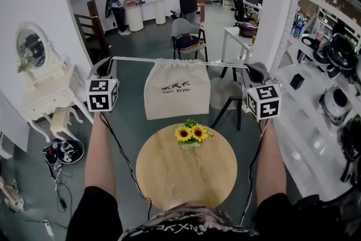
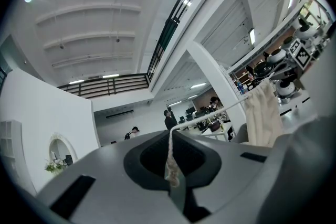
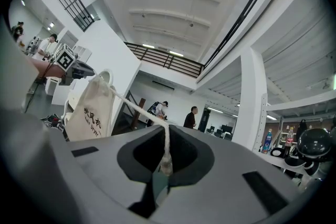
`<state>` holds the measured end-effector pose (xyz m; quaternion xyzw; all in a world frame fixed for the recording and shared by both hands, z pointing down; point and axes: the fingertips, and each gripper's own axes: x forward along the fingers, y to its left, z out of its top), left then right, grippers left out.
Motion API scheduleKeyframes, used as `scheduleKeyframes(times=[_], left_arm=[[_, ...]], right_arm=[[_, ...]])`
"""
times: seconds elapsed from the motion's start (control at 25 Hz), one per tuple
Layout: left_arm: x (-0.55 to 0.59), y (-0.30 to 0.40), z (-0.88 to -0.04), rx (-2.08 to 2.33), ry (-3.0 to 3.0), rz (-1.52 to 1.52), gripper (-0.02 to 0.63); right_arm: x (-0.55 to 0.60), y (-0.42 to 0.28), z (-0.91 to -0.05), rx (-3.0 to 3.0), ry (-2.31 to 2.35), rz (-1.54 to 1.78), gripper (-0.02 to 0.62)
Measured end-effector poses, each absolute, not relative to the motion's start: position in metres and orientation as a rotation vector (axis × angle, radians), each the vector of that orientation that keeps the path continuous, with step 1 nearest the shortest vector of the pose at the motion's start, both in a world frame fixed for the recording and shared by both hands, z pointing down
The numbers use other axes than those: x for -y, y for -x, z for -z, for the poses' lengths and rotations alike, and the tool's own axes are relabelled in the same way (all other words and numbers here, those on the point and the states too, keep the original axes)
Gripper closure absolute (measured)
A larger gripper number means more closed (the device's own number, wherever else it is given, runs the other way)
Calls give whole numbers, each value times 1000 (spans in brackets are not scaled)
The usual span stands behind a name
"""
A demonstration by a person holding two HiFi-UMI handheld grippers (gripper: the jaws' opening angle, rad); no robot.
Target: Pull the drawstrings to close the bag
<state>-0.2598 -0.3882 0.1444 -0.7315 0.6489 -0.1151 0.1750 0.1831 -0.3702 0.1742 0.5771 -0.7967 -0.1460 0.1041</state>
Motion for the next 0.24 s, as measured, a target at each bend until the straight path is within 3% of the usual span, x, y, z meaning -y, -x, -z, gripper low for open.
scheduleKeyframes(times=[0.24], left_arm=[[390, 261, -144, -1841, 2071, 331, 584]], right_arm=[[372, -182, -174, 2356, -1700, 431, 594]])
